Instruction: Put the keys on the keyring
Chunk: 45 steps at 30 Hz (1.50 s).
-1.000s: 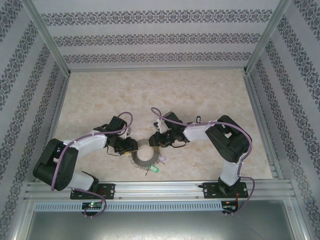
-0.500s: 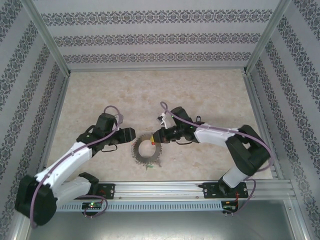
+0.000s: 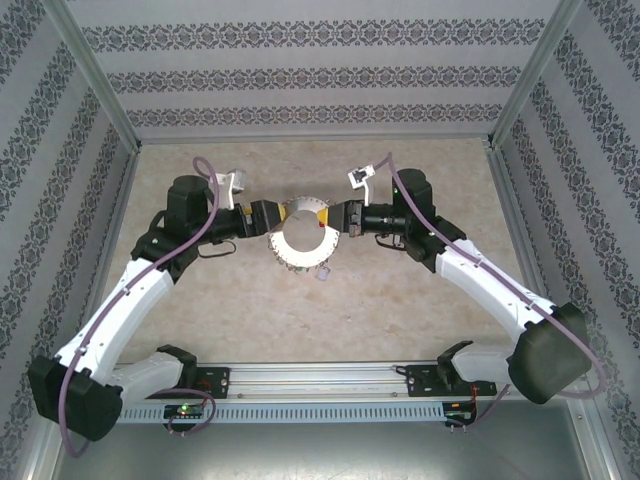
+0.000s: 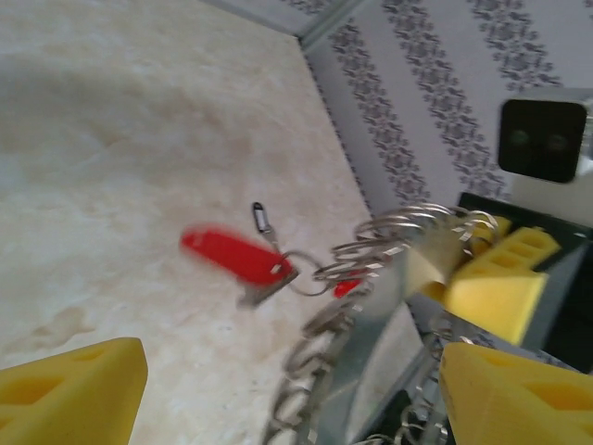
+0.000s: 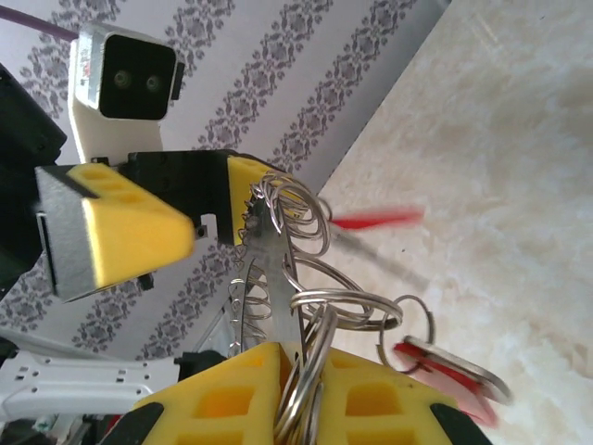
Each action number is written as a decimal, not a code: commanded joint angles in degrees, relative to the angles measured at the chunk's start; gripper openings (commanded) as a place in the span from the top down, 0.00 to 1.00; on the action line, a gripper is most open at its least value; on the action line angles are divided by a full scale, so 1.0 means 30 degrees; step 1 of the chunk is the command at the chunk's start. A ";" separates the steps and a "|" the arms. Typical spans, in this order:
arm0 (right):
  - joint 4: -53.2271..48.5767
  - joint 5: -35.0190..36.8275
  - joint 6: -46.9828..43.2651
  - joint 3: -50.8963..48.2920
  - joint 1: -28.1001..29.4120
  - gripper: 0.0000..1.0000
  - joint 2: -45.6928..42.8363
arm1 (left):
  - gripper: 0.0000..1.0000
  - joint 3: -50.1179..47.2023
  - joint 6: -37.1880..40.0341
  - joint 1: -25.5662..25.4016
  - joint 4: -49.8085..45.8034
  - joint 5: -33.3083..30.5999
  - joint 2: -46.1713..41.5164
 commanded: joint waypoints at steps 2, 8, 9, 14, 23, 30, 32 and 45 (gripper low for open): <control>0.1377 -0.0317 0.1237 0.0873 -0.0581 0.99 0.0301 | 0.17 -0.0073 -0.1142 0.0311 0.2593 0.3250 0.0425; 0.3387 -0.0773 0.2925 0.0937 -0.1032 1.00 0.0725 | 0.20 -0.0165 -0.0871 0.0364 0.2493 0.3386 0.1234; 0.3482 -0.0740 0.3044 0.1013 -0.1060 1.00 0.0777 | 0.20 -0.0146 -0.0753 0.0361 0.2422 0.3445 0.1444; 0.3875 -0.0875 0.3508 0.1327 -0.1016 1.00 0.0988 | 0.21 -0.0199 -0.1229 0.0381 0.2909 0.3976 0.2085; 0.4476 -0.0808 0.4151 0.1346 -0.0936 0.99 0.0901 | 0.60 -0.0106 -0.1650 0.0406 0.4404 0.4732 0.2284; 0.4740 -0.0972 0.3431 0.0904 -0.0888 0.91 0.0612 | 0.89 0.0674 -0.0367 0.0777 0.3880 0.5745 0.2261; 0.5001 -0.0942 0.3084 0.0679 -0.0863 0.89 0.0509 | 0.95 0.0843 0.0506 0.0922 0.3572 0.6184 0.2192; 0.4174 0.0937 -0.1087 -0.1491 -0.1556 0.54 -0.1541 | 1.00 0.4445 0.5896 0.1785 -0.0636 1.0883 0.3713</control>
